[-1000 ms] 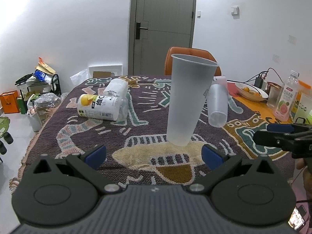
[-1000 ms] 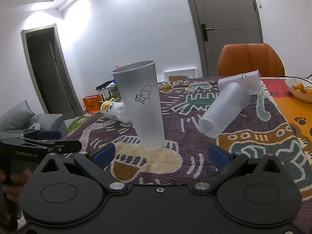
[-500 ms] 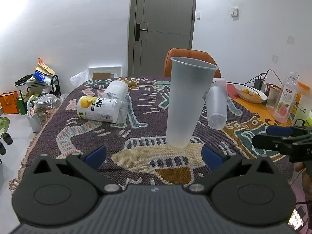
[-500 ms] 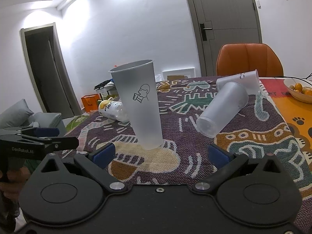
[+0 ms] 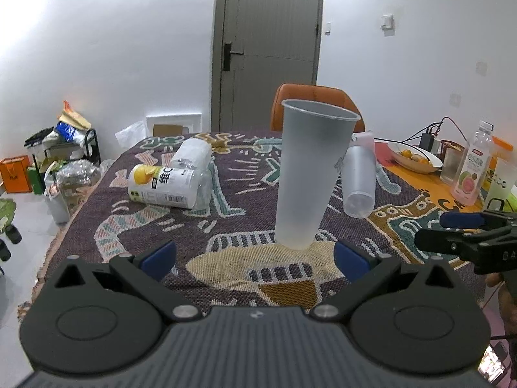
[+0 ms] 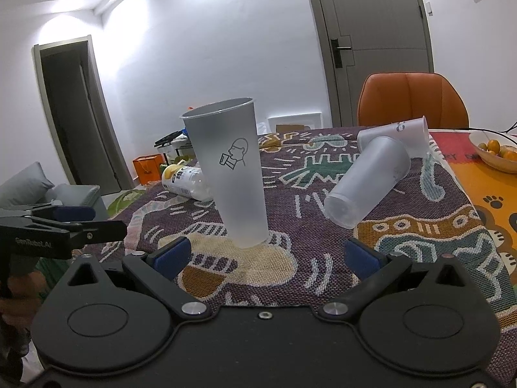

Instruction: Flip cup upright

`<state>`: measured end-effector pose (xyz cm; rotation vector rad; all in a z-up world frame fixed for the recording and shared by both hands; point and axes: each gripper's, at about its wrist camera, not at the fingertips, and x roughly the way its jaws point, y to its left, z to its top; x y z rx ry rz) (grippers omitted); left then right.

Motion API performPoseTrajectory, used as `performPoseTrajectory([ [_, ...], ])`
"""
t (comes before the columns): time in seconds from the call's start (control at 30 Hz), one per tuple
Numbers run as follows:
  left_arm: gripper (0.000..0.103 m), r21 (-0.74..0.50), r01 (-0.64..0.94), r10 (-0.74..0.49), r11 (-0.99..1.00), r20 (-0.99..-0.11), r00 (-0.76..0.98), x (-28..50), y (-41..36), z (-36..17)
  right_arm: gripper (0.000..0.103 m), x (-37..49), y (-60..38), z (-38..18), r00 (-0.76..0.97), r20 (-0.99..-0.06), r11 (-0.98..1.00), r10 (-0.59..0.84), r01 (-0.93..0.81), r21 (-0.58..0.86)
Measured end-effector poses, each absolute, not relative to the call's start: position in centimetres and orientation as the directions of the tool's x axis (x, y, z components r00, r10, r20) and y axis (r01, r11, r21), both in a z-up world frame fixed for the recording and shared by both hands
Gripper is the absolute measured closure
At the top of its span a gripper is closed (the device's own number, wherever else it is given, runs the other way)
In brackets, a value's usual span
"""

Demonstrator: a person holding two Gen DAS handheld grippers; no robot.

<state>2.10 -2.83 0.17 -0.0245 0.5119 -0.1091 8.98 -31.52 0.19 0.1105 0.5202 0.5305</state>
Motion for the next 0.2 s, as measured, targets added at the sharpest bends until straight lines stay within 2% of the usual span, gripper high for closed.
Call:
performPoseTrajectory([
  [0.2,0.000,-0.054,0.101,-0.114,0.993,-0.489,0.865,2.30,-2.83,0.07,0.000,9.15,-31.40,0.05,0.733,-0.451,0.860,0.509,-0.455,0.230],
])
